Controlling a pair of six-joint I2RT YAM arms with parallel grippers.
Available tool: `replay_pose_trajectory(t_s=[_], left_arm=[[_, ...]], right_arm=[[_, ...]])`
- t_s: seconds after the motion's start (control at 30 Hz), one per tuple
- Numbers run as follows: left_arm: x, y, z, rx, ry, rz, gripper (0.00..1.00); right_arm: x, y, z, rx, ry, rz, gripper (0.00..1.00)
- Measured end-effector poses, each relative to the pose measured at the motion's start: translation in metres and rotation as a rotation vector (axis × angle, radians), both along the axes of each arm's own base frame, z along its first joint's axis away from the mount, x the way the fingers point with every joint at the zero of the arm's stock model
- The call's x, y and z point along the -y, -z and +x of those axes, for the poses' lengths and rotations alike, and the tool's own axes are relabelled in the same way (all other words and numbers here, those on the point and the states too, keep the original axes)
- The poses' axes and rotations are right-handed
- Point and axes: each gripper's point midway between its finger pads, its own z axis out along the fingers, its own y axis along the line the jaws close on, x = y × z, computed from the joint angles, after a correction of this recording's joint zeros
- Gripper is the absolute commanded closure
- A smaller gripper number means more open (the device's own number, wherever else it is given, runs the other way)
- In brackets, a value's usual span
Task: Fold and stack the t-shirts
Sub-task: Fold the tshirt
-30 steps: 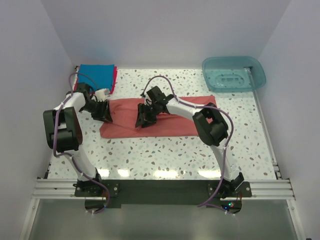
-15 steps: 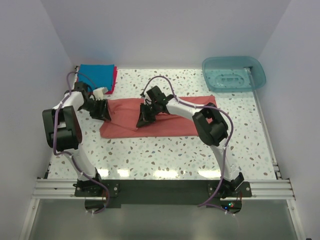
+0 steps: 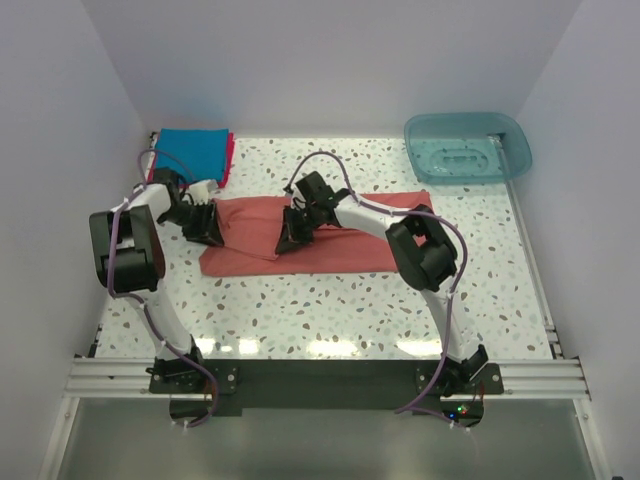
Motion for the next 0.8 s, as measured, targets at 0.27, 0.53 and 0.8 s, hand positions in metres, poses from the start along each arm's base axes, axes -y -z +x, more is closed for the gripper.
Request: replay_pose_trajectory(t_s=[0.27, 0.53, 0.8], left_arm=[[0.003, 0.001, 0.004, -0.005, -0.013, -0.027, 0.69], [0.001, -0.01, 0.018, 0.038, -0.011, -0.023, 0.84], [0.006, -0.019, 0.022, 0.051, 0.004, -0.048, 1.0]], right_arm=[[0.003, 0.009, 0.001, -0.012, 0.004, -0.012, 1.0], [0.006, 0.011, 0.002, -0.019, 0.009, -0.017, 1.0], [0.016, 0.009, 0.014, -0.031, 0.027, 0.001, 1.0]])
